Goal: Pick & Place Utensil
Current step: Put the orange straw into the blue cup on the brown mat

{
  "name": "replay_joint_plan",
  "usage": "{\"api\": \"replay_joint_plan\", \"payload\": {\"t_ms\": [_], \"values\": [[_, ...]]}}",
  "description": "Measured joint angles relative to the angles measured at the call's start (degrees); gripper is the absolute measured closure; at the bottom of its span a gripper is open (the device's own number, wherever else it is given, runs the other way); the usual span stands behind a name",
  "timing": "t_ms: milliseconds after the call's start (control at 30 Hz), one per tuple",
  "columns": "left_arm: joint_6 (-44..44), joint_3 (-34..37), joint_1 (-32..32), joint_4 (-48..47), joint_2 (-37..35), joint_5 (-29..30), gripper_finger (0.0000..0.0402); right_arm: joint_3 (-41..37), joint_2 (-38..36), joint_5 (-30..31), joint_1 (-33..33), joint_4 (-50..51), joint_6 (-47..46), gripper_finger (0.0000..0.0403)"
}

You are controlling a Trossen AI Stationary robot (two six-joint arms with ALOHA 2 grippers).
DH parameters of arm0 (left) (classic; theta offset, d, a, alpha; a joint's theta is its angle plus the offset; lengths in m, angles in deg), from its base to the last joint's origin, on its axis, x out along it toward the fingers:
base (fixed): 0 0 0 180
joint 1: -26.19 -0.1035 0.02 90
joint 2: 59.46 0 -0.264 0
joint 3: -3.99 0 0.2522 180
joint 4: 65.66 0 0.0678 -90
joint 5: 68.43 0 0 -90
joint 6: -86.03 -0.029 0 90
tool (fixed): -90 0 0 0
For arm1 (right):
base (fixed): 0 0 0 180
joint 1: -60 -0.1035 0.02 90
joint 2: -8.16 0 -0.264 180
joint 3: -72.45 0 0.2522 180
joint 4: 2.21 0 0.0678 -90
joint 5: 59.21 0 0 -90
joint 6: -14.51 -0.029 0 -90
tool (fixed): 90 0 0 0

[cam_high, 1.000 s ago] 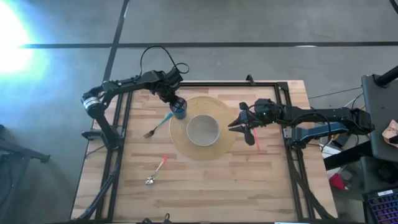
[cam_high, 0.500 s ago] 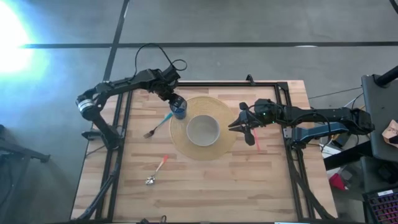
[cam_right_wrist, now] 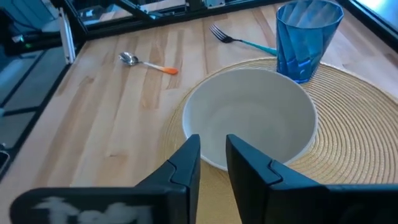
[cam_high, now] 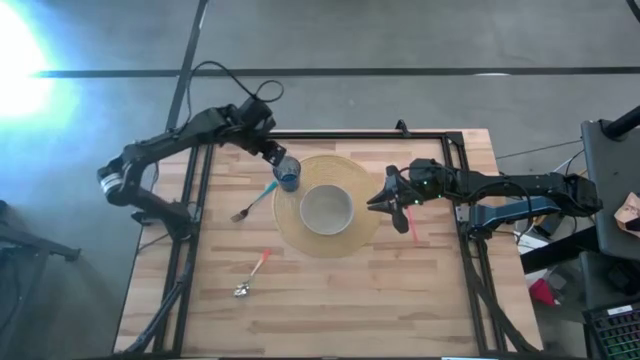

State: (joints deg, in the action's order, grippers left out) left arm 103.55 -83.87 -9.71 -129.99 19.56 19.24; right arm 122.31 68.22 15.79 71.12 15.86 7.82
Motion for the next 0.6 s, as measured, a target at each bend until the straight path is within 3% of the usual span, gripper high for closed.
{"api": "replay_joint_plan", "payload": {"t_ms": [300, 600], "values": [[-1.48, 0.9, 2.76, 0.64, -8.11, 0.03, 0.0248, 0.07, -2.18, 0.0, -0.28, 4.91, -4.63, 0.0339], [-1.55, 7.71, 10.86, 11.13, -12.33, -0.07, 0.0248, 0.8, -10.05, -0.01, -0.5, 13.52, -10.24, 0.0351]]}}
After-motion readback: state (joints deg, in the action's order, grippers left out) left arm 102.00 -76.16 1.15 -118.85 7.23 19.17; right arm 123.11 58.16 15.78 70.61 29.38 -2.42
